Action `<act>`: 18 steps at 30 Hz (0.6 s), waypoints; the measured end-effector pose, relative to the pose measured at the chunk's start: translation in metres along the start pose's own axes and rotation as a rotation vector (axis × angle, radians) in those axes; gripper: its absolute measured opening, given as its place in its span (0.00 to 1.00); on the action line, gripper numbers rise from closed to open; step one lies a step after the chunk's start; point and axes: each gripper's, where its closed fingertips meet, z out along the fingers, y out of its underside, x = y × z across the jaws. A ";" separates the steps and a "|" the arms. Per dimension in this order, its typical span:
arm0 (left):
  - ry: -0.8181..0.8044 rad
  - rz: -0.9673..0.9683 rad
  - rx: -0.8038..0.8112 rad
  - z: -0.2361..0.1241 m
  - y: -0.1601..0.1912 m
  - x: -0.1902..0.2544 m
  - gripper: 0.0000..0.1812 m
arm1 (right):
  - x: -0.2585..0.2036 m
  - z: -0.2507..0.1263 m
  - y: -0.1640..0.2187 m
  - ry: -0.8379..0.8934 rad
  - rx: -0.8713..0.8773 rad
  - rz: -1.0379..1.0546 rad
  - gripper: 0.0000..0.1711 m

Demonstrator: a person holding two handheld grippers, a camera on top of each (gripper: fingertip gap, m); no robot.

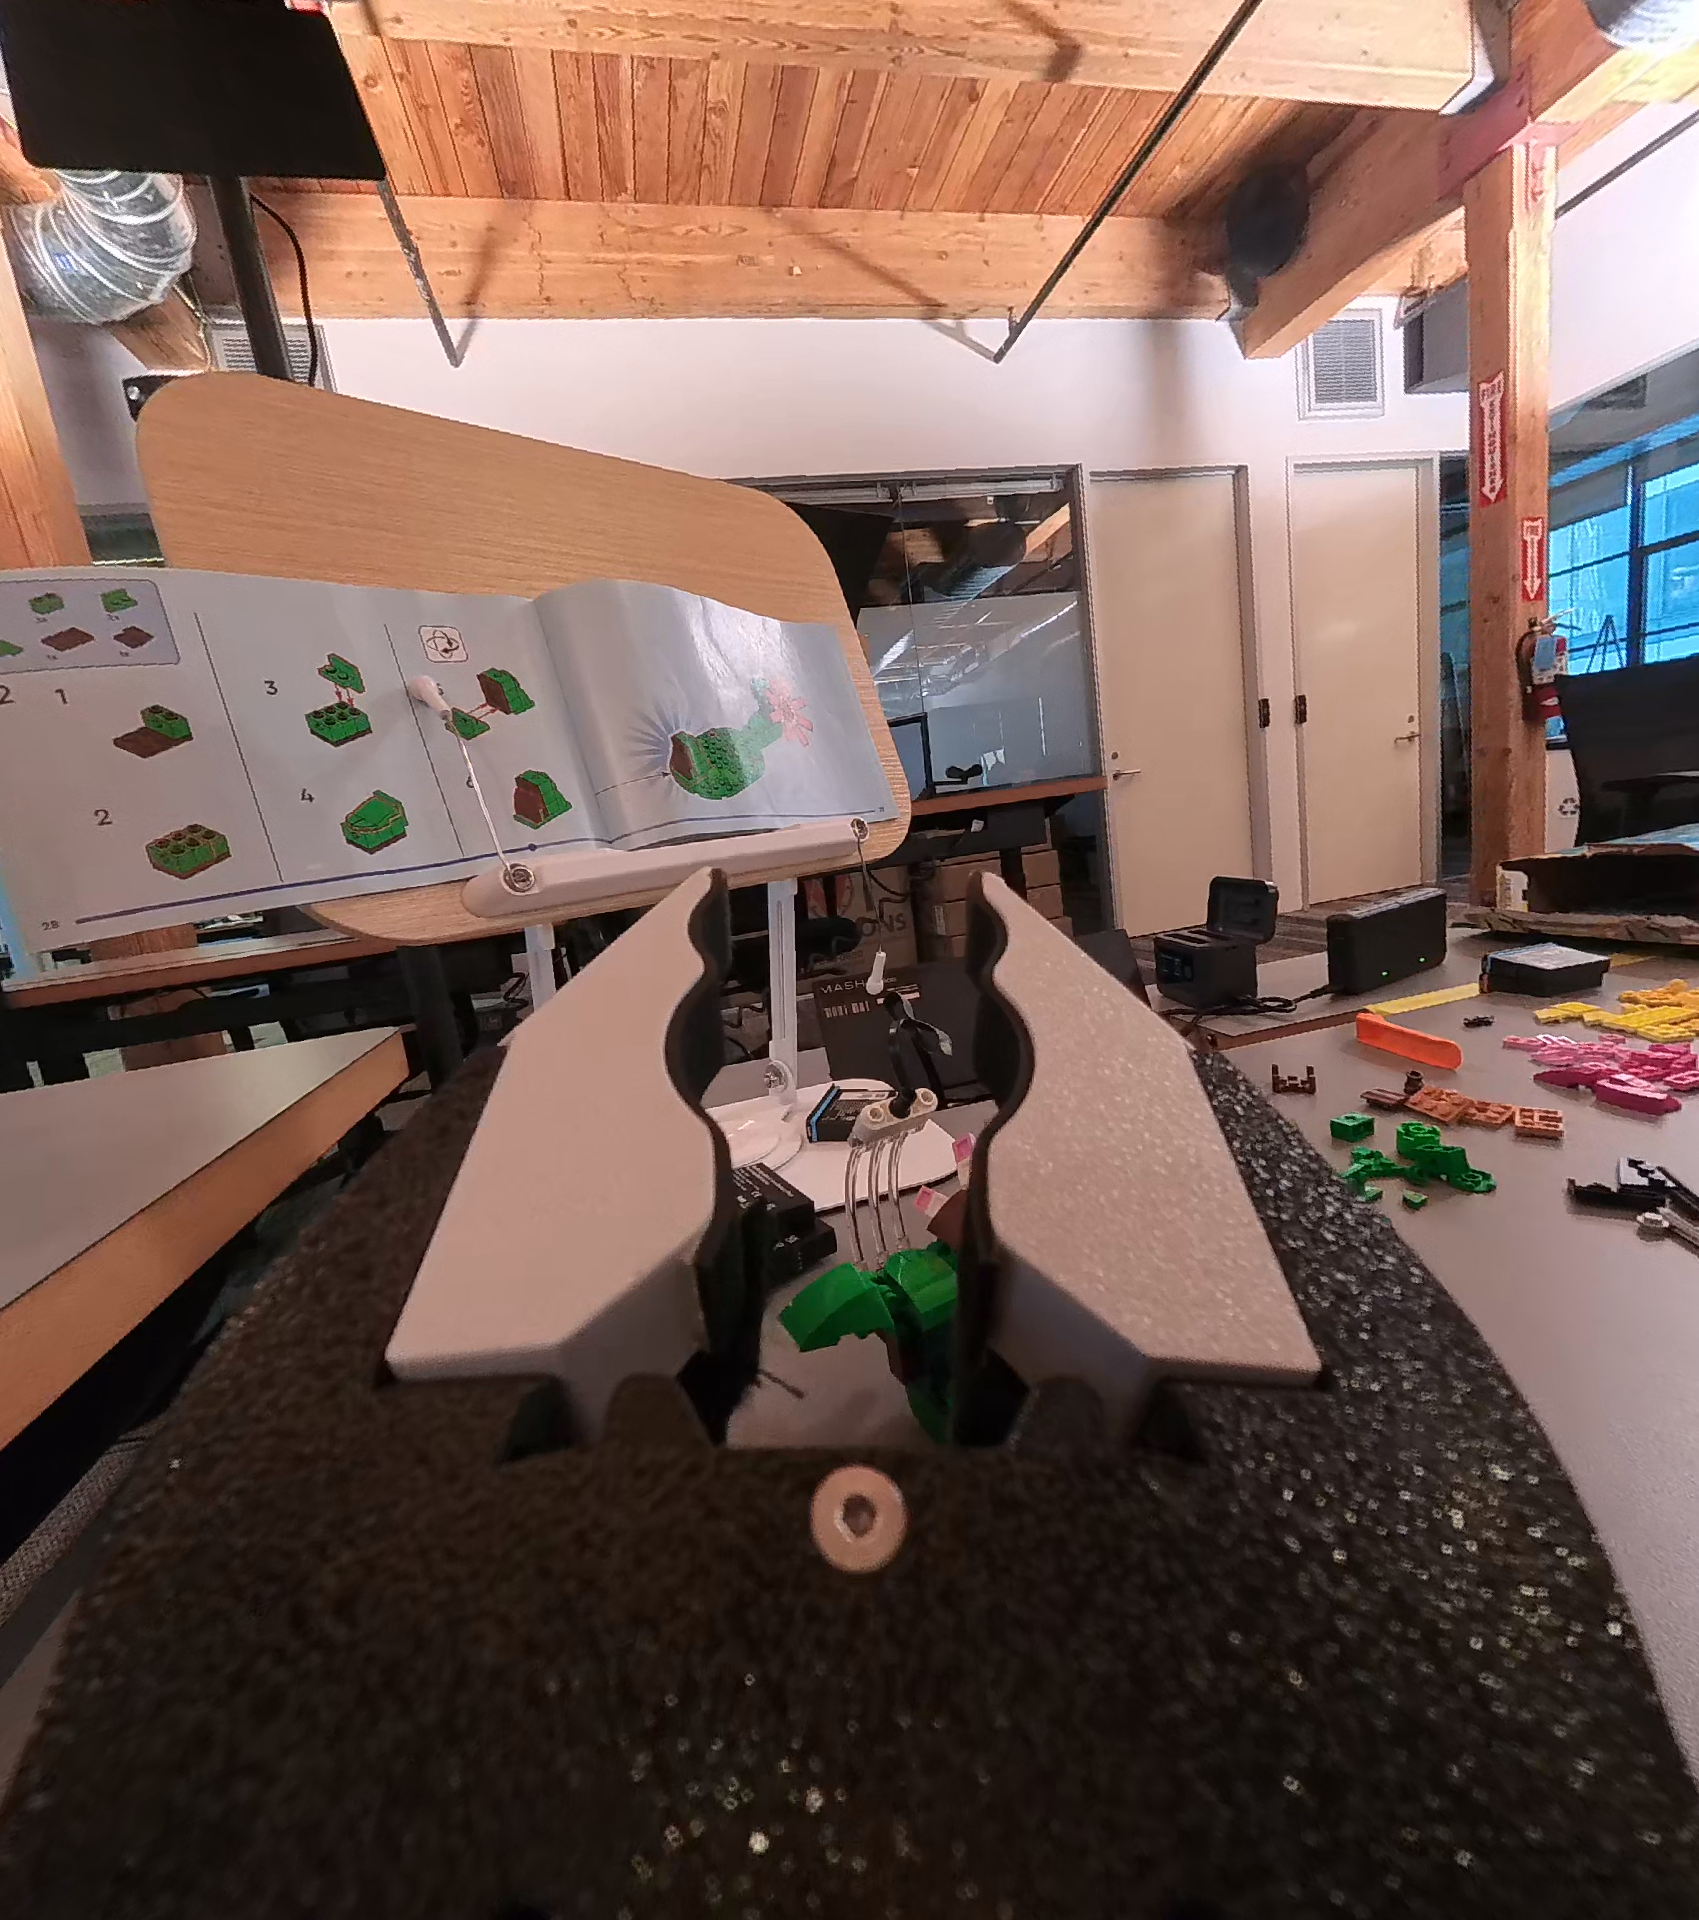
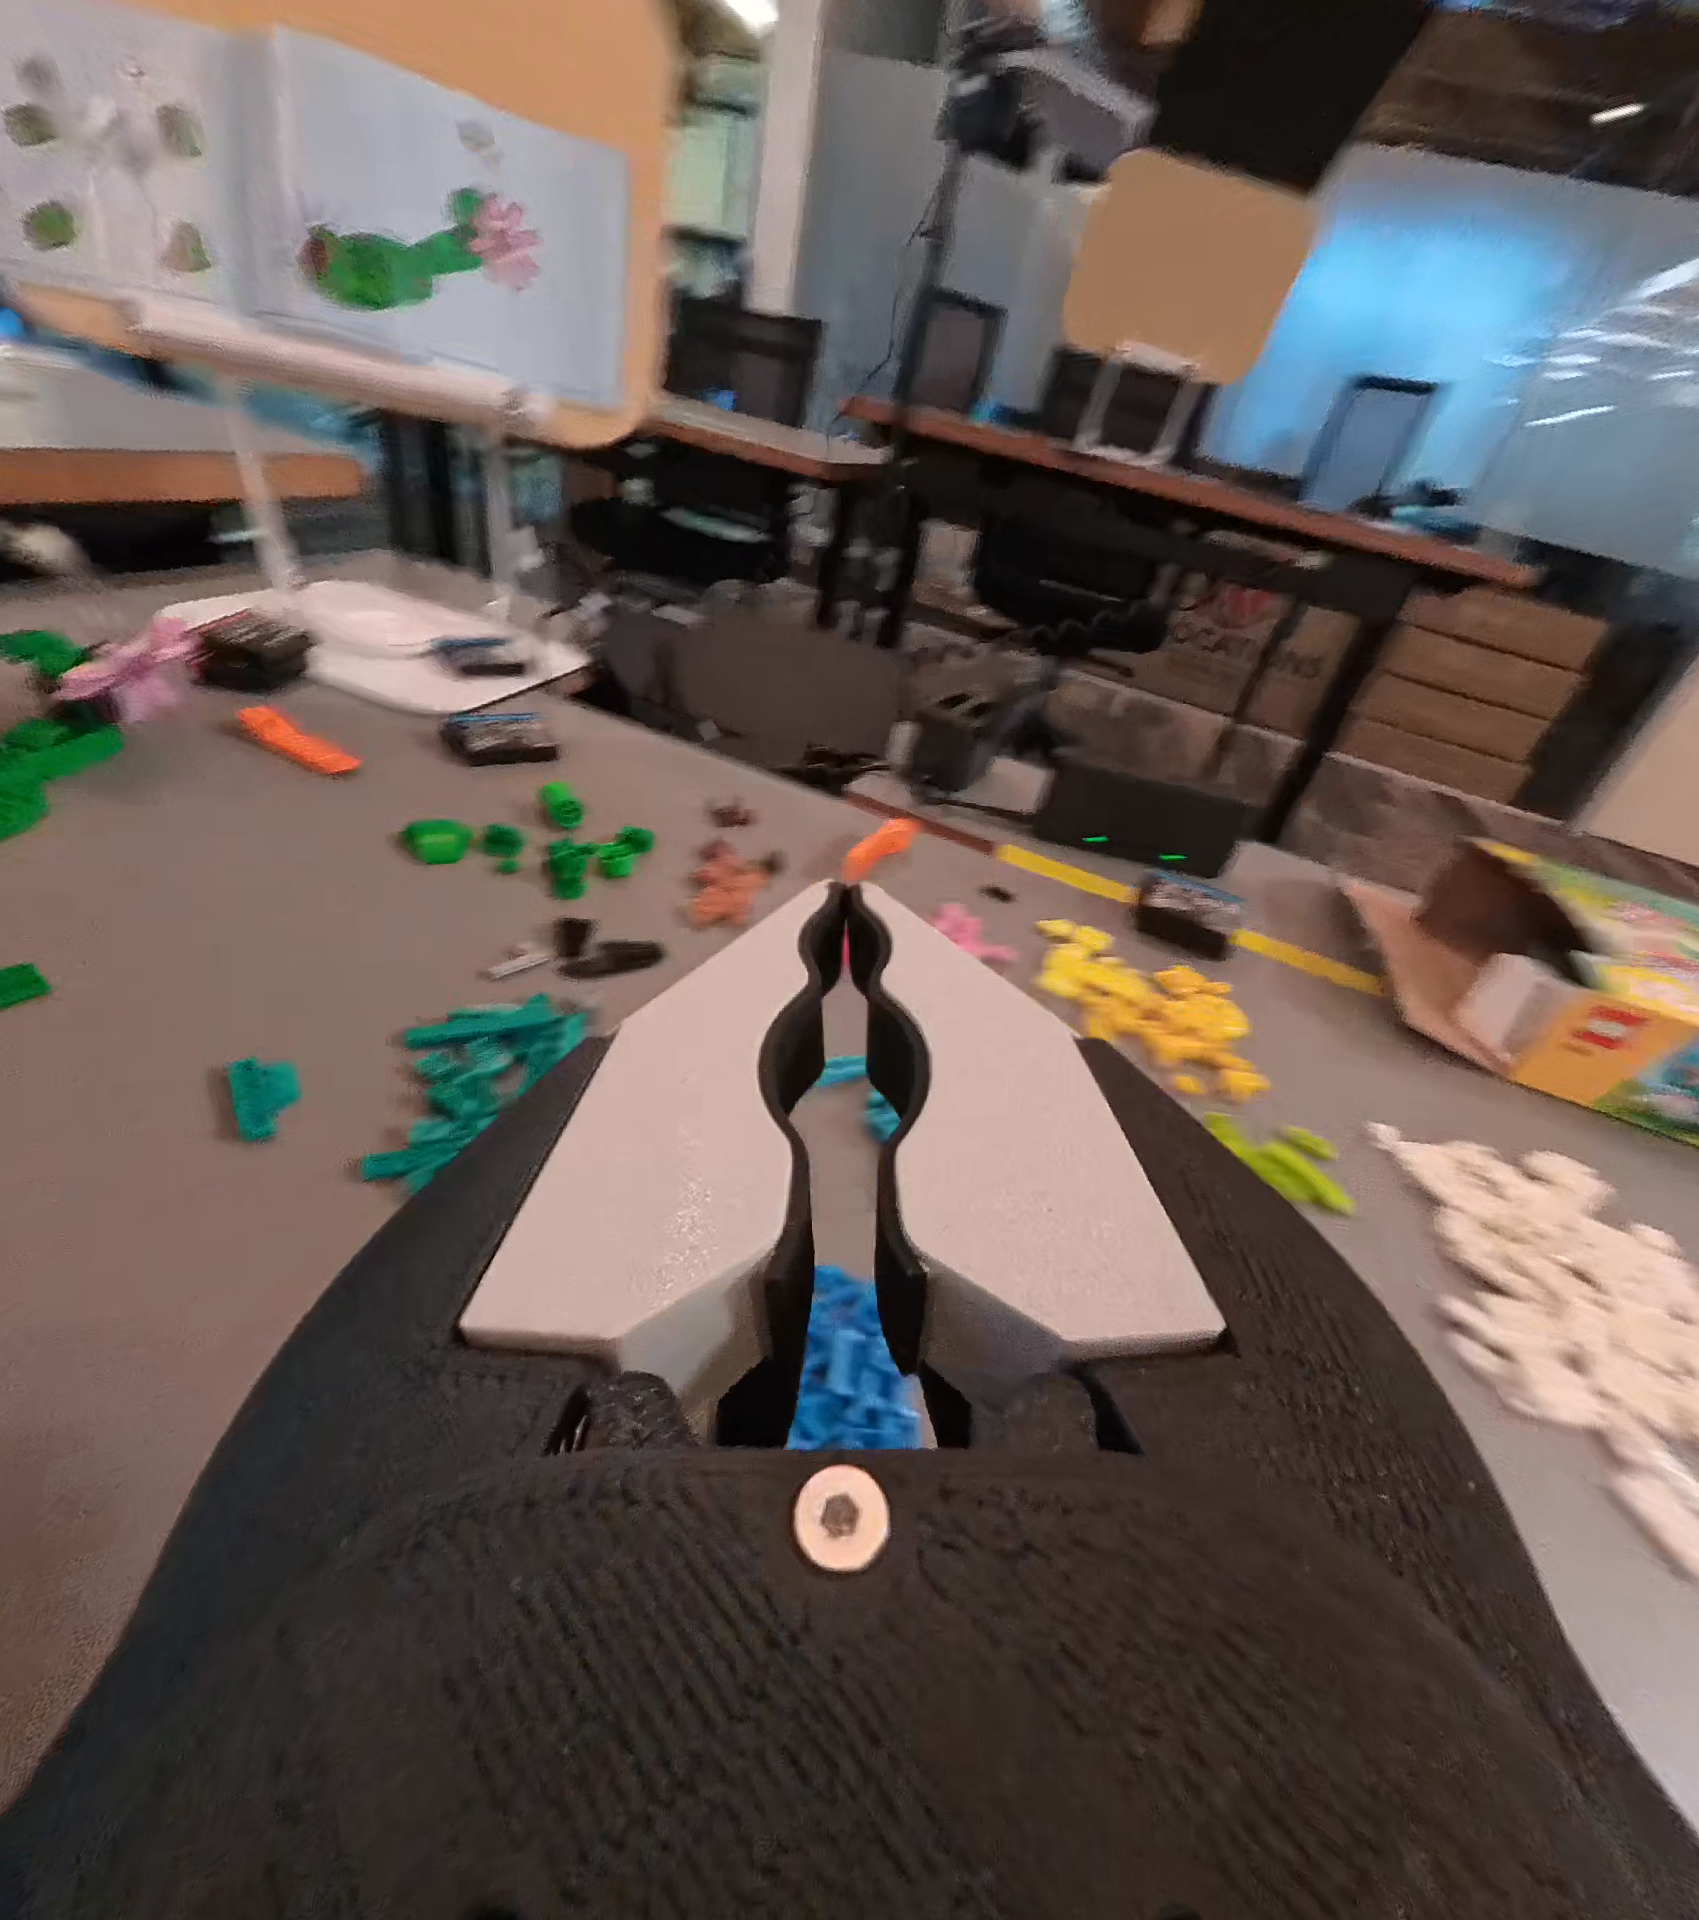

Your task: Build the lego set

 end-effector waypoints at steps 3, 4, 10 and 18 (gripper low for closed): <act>-0.016 0.010 -0.006 0.000 0.001 -0.002 0.24 | -0.057 0.017 0.013 -0.199 -0.016 -0.029 0.00; -0.021 0.011 -0.004 0.000 0.001 -0.003 0.25 | -0.071 0.022 0.012 -0.231 0.012 -0.034 0.00; -0.080 0.025 -0.007 -0.002 0.002 -0.022 0.23 | -0.129 0.039 -0.013 -0.256 0.190 -0.023 0.00; -0.094 0.044 -0.050 -0.003 0.015 -0.031 0.03 | -0.179 0.037 -0.018 -0.293 0.299 -0.249 0.00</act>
